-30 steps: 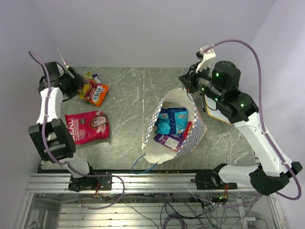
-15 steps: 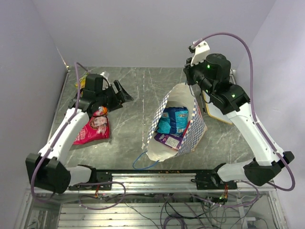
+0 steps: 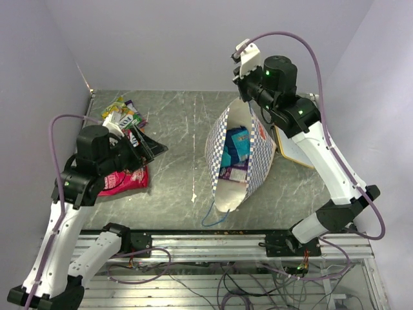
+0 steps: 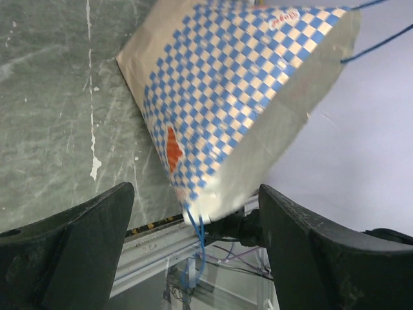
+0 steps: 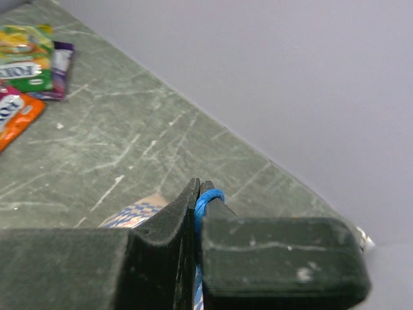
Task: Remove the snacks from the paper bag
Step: Adjust the paper bag at the center of the board, then take out the snack from the paper bag.
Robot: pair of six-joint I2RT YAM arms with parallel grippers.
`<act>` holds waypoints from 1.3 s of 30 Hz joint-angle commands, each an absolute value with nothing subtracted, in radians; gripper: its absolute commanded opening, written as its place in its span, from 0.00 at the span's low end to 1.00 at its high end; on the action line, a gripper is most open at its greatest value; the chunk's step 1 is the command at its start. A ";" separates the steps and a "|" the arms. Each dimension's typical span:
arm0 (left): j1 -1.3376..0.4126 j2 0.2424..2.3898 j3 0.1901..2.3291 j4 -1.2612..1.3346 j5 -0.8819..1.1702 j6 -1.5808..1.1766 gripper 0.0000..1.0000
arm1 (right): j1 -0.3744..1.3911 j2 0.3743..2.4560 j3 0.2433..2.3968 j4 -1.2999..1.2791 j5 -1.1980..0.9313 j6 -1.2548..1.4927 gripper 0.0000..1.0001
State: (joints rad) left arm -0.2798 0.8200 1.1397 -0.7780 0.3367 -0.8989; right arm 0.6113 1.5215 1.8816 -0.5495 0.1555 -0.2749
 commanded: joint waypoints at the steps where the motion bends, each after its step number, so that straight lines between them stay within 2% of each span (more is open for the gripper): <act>1: -0.288 0.810 1.222 -0.927 0.337 -0.895 0.88 | 0.643 1.501 1.968 -0.432 -0.051 -0.295 0.00; 5: -0.288 0.793 1.278 -1.001 0.321 -0.879 0.89 | 0.703 1.474 1.870 -0.471 -0.253 -0.112 0.00; 10: -0.288 0.712 1.272 -1.000 0.339 -0.926 0.89 | 0.762 1.394 1.662 -0.405 -0.384 0.112 0.00; 15: -0.288 0.633 1.182 -0.911 0.409 -1.012 0.88 | 0.780 1.312 1.539 -0.394 -0.364 0.242 0.00; 16: -0.288 0.629 1.166 -0.884 0.430 -1.024 0.86 | 0.781 1.298 1.527 -0.396 -0.357 0.260 0.00; 28: -0.288 0.699 1.136 -0.800 0.502 -0.958 0.78 | 0.781 1.228 1.379 -0.262 -0.334 0.543 0.00; 33: -0.288 0.694 1.063 -0.767 0.510 -0.947 0.76 | 0.781 1.208 1.366 -0.259 -0.319 0.572 0.00; 39: -0.340 0.810 1.091 -0.713 0.451 -0.881 0.75 | 0.781 1.215 1.409 -0.320 -0.266 0.545 0.00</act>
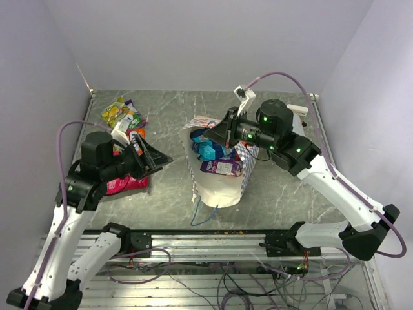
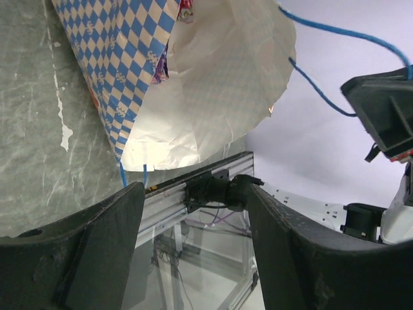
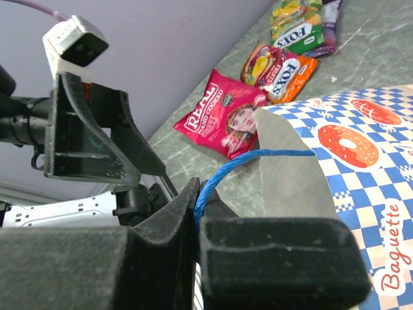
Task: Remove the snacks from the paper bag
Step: Take out the snack from the paper bag.
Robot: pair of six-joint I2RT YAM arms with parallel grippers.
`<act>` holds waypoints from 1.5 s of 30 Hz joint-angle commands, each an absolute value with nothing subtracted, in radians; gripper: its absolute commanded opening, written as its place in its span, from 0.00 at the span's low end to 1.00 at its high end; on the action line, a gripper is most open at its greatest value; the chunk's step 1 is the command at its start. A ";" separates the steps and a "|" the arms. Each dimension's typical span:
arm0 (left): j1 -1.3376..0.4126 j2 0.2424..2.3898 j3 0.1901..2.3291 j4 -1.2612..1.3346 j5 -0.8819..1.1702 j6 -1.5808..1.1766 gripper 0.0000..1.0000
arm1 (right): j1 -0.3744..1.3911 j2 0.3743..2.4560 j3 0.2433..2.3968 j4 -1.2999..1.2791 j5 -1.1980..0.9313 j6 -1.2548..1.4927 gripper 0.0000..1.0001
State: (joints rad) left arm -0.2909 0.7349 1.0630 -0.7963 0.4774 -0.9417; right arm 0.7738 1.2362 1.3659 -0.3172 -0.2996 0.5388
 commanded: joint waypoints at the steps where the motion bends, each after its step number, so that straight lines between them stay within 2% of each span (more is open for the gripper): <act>1: -0.376 0.842 1.111 -0.706 0.422 -0.875 0.74 | 0.781 1.216 1.416 -0.327 -0.257 0.540 0.00; 5: -0.603 0.944 1.185 -0.669 0.226 -0.886 0.74 | 0.781 1.230 1.455 -0.350 -0.230 0.518 0.00; 11: -1.011 1.027 1.119 -0.494 -0.145 -0.989 0.71 | 0.780 1.223 1.473 -0.317 -0.185 0.511 0.00; 13: -1.091 1.070 1.122 -0.477 -0.258 -0.980 0.72 | 0.780 1.218 1.468 -0.301 -0.169 0.515 0.00; 16: -1.138 1.163 1.163 -0.466 -0.323 -0.908 0.69 | 0.780 1.210 1.463 -0.281 -0.165 0.515 0.00; 19: -1.169 1.227 1.156 -0.438 -0.424 -0.803 0.52 | 0.780 1.197 1.443 -0.255 -0.169 0.501 0.00; 25: -1.174 1.274 1.056 -0.268 -0.501 -0.656 0.49 | 0.779 1.176 1.417 -0.242 -0.147 0.464 0.00; 28: -1.169 1.365 1.069 -0.251 -0.524 -0.585 0.32 | 0.780 1.159 1.390 -0.214 -0.134 0.456 0.00; 30: -1.145 1.431 1.068 -0.228 -0.525 -0.567 0.30 | 0.780 1.141 1.361 -0.187 -0.136 0.447 0.00; 33: -1.104 1.509 1.042 -0.148 -0.504 -0.550 0.33 | 0.780 1.095 1.301 -0.122 -0.133 0.432 0.00; 36: -1.066 1.565 1.081 -0.139 -0.453 -0.525 0.48 | 0.780 1.096 1.331 -0.144 -0.076 0.400 0.00; 38: -1.045 1.613 1.132 -0.146 -0.429 -0.494 0.53 | 0.780 1.116 1.383 -0.198 -0.073 0.354 0.00; 45: -1.009 1.764 1.237 -0.136 -0.504 -0.466 0.61 | 0.779 1.103 1.388 -0.188 -0.083 0.295 0.00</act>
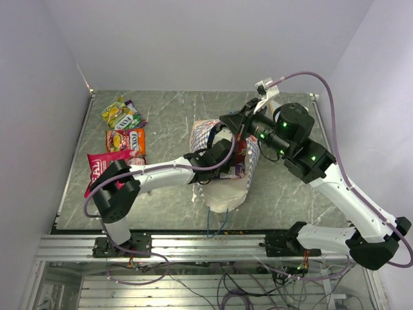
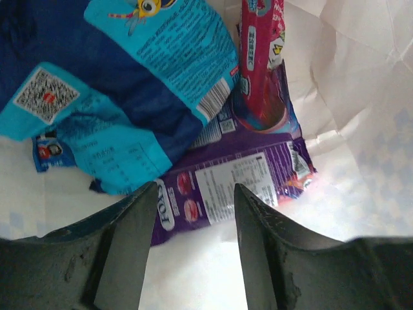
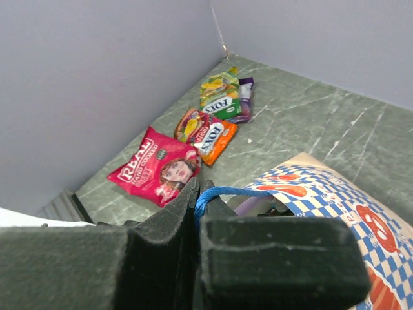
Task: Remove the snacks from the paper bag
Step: Take out the snack from the paper bag.
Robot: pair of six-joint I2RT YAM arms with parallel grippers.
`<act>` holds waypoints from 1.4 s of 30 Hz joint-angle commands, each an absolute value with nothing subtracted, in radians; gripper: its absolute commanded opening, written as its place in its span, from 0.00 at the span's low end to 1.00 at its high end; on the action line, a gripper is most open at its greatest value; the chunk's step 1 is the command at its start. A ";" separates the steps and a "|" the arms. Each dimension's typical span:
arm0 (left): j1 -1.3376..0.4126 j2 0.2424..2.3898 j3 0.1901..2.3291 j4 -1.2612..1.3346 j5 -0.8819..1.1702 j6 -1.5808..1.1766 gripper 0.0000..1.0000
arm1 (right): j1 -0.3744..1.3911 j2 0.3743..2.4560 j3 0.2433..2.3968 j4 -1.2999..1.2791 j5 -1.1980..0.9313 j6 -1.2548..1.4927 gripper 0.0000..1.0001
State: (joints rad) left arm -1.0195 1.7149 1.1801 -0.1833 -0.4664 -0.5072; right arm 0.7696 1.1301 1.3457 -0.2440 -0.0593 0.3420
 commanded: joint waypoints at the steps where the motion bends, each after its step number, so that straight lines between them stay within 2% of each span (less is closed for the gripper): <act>1: -1.009 1.780 1.246 -0.132 -0.517 -0.462 0.63 | 0.779 1.106 1.399 -0.200 -0.086 0.285 0.00; 8: -1.009 1.913 1.343 -0.262 -0.745 -0.488 0.72 | 0.779 1.106 1.417 -0.253 -0.101 0.275 0.00; 14: -1.007 1.879 1.293 -0.319 -0.831 -0.518 0.76 | 0.779 1.099 1.414 -0.279 -0.073 0.251 0.00; 29: -0.903 2.023 1.378 -0.348 -0.658 -0.498 0.79 | 0.780 1.123 1.437 -0.277 -0.074 0.238 0.00; 33: -0.880 2.042 1.392 -0.335 -0.585 -0.471 0.71 | 0.779 1.137 1.451 -0.281 -0.077 0.235 0.00; 34: -0.875 2.042 1.384 -0.331 -0.576 -0.466 0.66 | 0.780 1.138 1.451 -0.280 -0.076 0.235 0.00; 37: -0.853 2.034 1.365 -0.309 -0.524 -0.446 0.39 | 0.779 1.133 1.446 -0.279 -0.066 0.237 0.00; 42: -0.846 1.993 1.365 -0.304 -0.503 -0.418 0.18 | 0.779 1.130 1.444 -0.276 -0.056 0.233 0.00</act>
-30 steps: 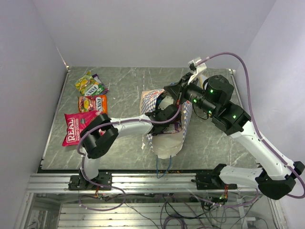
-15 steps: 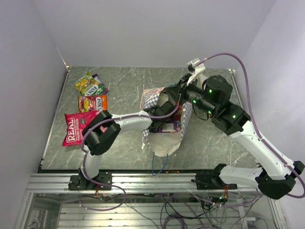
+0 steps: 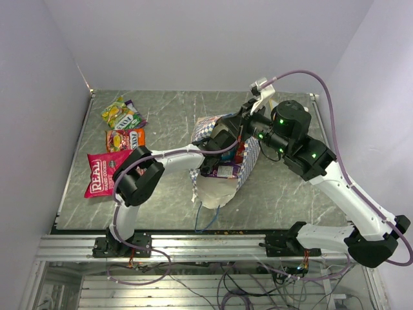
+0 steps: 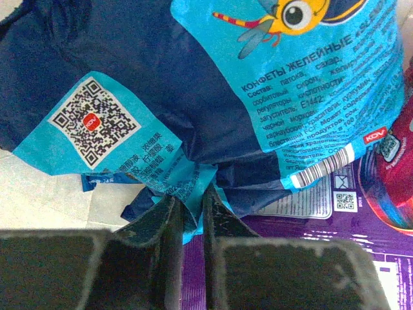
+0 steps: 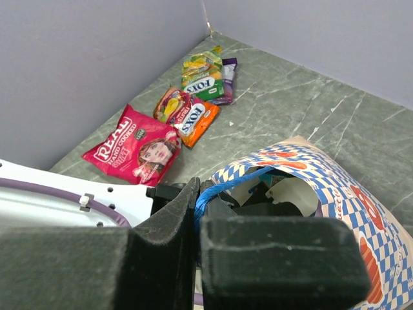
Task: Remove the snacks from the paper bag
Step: Take out the snack from the paper bag.
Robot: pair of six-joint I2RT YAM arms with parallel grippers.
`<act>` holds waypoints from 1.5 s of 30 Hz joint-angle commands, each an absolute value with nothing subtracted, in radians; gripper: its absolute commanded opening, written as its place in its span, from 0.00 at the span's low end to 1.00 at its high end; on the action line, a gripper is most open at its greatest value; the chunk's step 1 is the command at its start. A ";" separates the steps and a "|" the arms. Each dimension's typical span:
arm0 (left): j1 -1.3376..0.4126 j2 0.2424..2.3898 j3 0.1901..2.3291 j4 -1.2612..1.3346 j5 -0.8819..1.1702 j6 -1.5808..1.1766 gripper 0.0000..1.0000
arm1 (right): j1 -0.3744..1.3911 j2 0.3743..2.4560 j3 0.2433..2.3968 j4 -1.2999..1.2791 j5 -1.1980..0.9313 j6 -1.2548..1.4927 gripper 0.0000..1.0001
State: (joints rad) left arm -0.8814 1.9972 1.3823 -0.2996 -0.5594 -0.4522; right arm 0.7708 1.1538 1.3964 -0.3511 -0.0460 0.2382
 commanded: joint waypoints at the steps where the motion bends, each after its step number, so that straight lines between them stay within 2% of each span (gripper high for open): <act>1: -0.846 1.981 1.372 -0.312 -0.502 -0.417 0.16 | 0.779 1.132 1.446 -0.276 -0.057 0.232 0.00; 6: -0.848 1.917 1.434 -0.368 -0.456 -0.430 0.07 | 0.779 1.138 1.445 -0.265 -0.054 0.223 0.00; 14: -0.848 1.741 1.384 -0.356 -0.288 -0.400 0.07 | 0.779 1.148 1.430 -0.224 -0.002 0.177 0.00; 25: -0.848 1.502 1.357 -0.397 -0.181 -0.420 0.07 | 0.780 1.193 1.473 -0.227 0.069 0.060 0.00; 32: -0.848 1.501 1.459 -0.494 -0.170 -0.448 0.07 | 0.779 1.226 1.498 -0.236 0.038 0.062 0.00; 37: -0.848 1.486 1.453 -0.479 -0.136 -0.472 0.07 | 0.779 1.219 1.497 -0.249 0.047 0.057 0.00; 45: -0.848 1.415 1.483 -0.541 -0.167 -0.466 0.07 | 0.781 1.215 1.544 -0.275 0.208 -0.010 0.00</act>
State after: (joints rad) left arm -0.8543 1.5101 1.3945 -0.5831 -0.1501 -0.4511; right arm 0.7746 1.2304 1.4906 -0.2825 0.0937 0.0353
